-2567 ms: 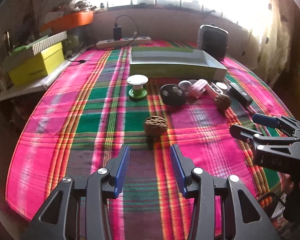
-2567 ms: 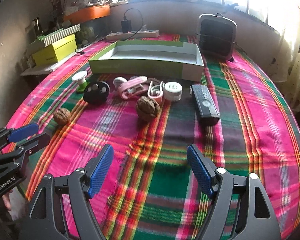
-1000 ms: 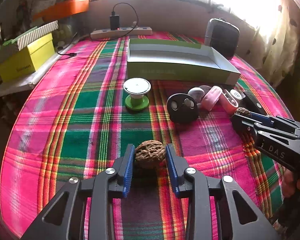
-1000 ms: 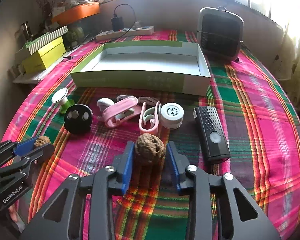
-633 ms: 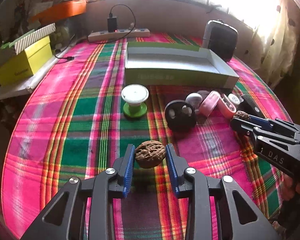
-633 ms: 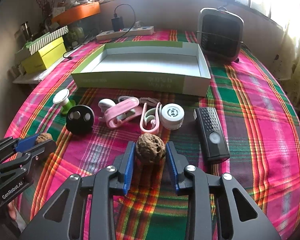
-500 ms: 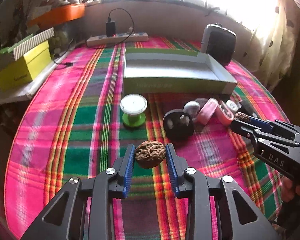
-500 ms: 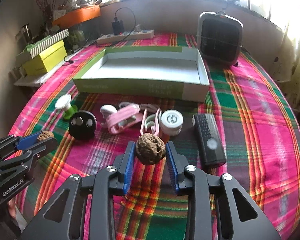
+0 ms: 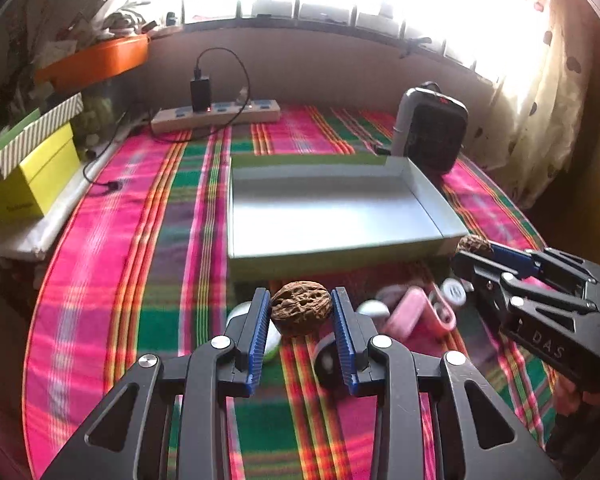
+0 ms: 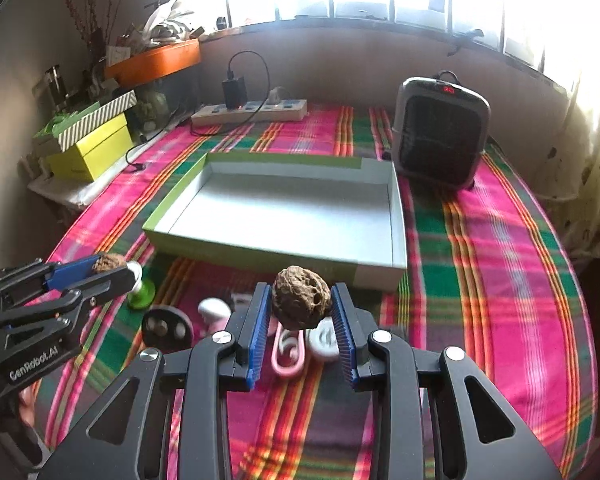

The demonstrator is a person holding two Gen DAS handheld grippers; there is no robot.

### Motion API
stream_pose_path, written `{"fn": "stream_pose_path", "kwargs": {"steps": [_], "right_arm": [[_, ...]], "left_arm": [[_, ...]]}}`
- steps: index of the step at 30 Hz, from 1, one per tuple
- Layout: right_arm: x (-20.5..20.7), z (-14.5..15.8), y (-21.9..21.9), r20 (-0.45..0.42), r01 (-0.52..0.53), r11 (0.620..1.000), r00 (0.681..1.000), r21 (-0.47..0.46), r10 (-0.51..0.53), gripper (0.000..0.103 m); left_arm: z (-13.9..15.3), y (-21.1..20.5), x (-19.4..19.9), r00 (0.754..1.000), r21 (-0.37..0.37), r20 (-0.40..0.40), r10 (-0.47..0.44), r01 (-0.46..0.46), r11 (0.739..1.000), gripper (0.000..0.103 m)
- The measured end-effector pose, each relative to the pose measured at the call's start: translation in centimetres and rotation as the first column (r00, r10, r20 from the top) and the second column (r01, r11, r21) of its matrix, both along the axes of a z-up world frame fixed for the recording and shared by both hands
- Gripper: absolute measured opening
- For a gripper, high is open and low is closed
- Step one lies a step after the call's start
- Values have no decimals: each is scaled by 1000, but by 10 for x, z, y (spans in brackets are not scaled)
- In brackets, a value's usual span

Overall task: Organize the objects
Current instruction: 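Carry both walnuts into the white tray and open both grippers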

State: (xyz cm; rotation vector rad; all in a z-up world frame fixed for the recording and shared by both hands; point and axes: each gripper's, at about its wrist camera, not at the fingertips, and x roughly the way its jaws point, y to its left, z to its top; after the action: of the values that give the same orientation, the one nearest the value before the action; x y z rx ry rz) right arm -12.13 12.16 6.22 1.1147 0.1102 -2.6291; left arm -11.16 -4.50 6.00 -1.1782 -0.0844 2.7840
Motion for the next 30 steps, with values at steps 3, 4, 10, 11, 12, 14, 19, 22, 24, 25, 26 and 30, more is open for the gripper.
{"fn": "stream_pose_path", "kwargs": {"steps": [3,4,10,11,12,14,19,22,24,25,26,30], "right_arm": [[-14,0,-2,8,-3,1000,1000,0,3,32],[-18,0,-2,10,-3,1000,1000,-3,3,32],[-47,-2,-3,29,-4,1000,1000,0,4,32],[-51,-3,-3,33,-5,1000,999,1,5,32],[-55,-5,-4,36,-6,1000,999,6,6,32],[-64,-7,-5,44,-3,1000,999,11,2,32],[-88,-17,-4,78,10,1000,997,13,-11,32],[-98,-22,-5,90,13,1000,996,19,-14,32],[-102,-24,-5,94,12,1000,995,28,-15,32],[-105,-26,-5,99,13,999,995,30,-16,32],[-107,-28,-5,102,14,999,995,32,-17,32],[-114,-32,-4,114,19,999,993,38,-23,32]], "left_arm": [[1,-3,-16,1000,3,2,10,-10,1000,29],[1,-5,-21,1000,6,4,13,-13,1000,29],[-6,-10,-52,999,11,33,11,-11,1000,29],[-8,-9,-58,999,5,36,10,-10,1000,29],[-9,-9,-62,999,2,39,11,-11,1000,29],[-11,-7,-72,999,1,48,-3,3,1000,29],[-19,-4,-98,997,-4,78,-11,12,1000,29],[-24,-3,-109,996,-8,91,-16,16,1000,29],[-27,-1,-114,995,-13,98,-19,21,1000,29],[-29,-1,-117,995,-15,102,-21,23,1000,29],[-30,-1,-118,994,-15,105,-23,25,1000,29],[-36,1,-124,992,-18,121,-26,29,999,29]]}}
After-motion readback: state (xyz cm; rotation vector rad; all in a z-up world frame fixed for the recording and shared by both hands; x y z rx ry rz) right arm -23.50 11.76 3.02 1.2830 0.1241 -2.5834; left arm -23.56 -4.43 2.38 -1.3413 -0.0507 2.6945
